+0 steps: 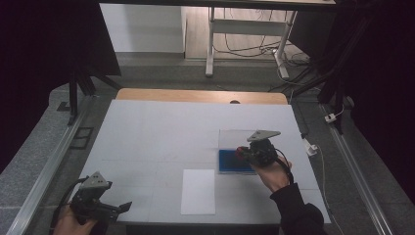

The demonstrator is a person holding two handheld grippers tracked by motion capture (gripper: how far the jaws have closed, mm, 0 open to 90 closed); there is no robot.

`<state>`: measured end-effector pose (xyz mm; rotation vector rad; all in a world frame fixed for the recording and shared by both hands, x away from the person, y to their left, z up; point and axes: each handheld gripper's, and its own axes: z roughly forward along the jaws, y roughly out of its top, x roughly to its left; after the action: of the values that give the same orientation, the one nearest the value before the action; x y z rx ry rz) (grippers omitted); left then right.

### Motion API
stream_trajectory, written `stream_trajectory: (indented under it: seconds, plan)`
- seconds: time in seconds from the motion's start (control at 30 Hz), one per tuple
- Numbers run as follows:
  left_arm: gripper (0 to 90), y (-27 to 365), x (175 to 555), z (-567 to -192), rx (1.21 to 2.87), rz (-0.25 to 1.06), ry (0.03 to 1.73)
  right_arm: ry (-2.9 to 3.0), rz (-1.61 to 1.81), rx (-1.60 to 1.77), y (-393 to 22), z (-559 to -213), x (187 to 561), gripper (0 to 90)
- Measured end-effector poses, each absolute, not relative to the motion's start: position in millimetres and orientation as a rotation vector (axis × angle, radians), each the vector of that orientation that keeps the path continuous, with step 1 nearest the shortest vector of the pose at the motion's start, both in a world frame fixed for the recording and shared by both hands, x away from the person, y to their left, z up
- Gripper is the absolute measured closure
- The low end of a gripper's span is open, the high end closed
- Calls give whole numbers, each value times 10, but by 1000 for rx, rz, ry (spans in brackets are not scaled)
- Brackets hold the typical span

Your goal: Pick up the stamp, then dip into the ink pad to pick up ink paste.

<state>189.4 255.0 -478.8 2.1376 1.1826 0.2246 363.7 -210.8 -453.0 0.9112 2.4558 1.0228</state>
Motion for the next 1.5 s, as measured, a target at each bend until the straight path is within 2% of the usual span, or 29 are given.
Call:
stream_trajectory:
  seconds: [1.03,1.5]
  plan:
    - [6,2554,1897,-4790,2134,220,1182,2547,940,844,-1963,-4733,3696,803]
    - [1,2548,1871,-4777,2124,265,1183,2565,928,968,-1976,-4818,3771,806]
